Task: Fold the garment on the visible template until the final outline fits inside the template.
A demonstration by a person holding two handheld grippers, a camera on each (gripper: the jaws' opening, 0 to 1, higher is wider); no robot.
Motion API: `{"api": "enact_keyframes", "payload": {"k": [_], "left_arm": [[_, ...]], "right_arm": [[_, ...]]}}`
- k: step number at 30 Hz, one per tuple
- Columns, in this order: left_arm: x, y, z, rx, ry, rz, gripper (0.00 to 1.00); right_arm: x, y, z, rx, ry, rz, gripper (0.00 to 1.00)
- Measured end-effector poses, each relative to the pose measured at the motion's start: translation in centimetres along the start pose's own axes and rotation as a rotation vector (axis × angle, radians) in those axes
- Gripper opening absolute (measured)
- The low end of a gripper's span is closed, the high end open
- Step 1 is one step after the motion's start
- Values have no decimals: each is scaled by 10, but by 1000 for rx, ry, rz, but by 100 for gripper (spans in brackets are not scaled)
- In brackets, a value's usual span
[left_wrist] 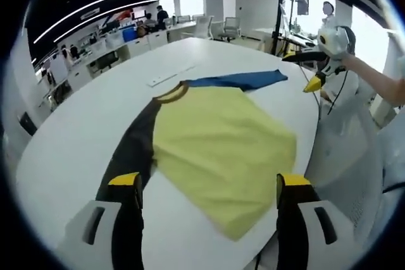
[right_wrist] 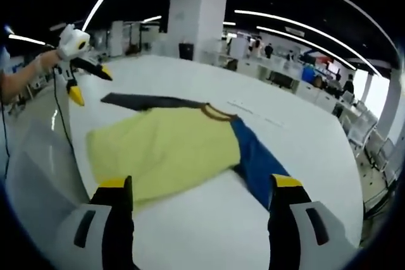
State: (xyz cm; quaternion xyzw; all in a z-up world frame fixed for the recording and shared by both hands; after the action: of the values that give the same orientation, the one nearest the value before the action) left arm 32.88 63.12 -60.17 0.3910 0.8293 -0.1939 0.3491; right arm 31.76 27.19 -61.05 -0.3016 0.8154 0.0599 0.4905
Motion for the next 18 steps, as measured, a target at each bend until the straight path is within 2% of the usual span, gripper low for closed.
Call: {"api": "enact_keyframes", "payload": {"k": [2,5,8,11,18], "left_arm": [[4,3,4,4,5,-13,80],[9,6,10,14,5,-39,73],[17,7,16,37,25,-67,64],[21,9,23,36,20,-83,56],[37,14,37,49,59,-113,45]], "right_arm": [[4,-1,4,0,14,-4,80],[12,0,10,-29,49,47,67],[18,0,16,-34,61,41,61],[26,3,24,-54,83,69,53],[45,10,39,-95,157,93,38]]}}
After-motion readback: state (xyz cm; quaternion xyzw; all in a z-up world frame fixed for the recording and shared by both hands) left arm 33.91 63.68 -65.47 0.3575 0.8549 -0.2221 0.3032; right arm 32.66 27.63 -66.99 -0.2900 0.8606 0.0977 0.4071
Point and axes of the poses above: the point that each gripper's makers call its tool centre point, and the gripper's own axes: z roughly forward along the fingers, y roughly to its left, x roughly out of its underside, the point moved 6 cm from there along -z, roughly backward along the fingers, and after that the axes turned 6 degrees about x, right-handed, at the moved point
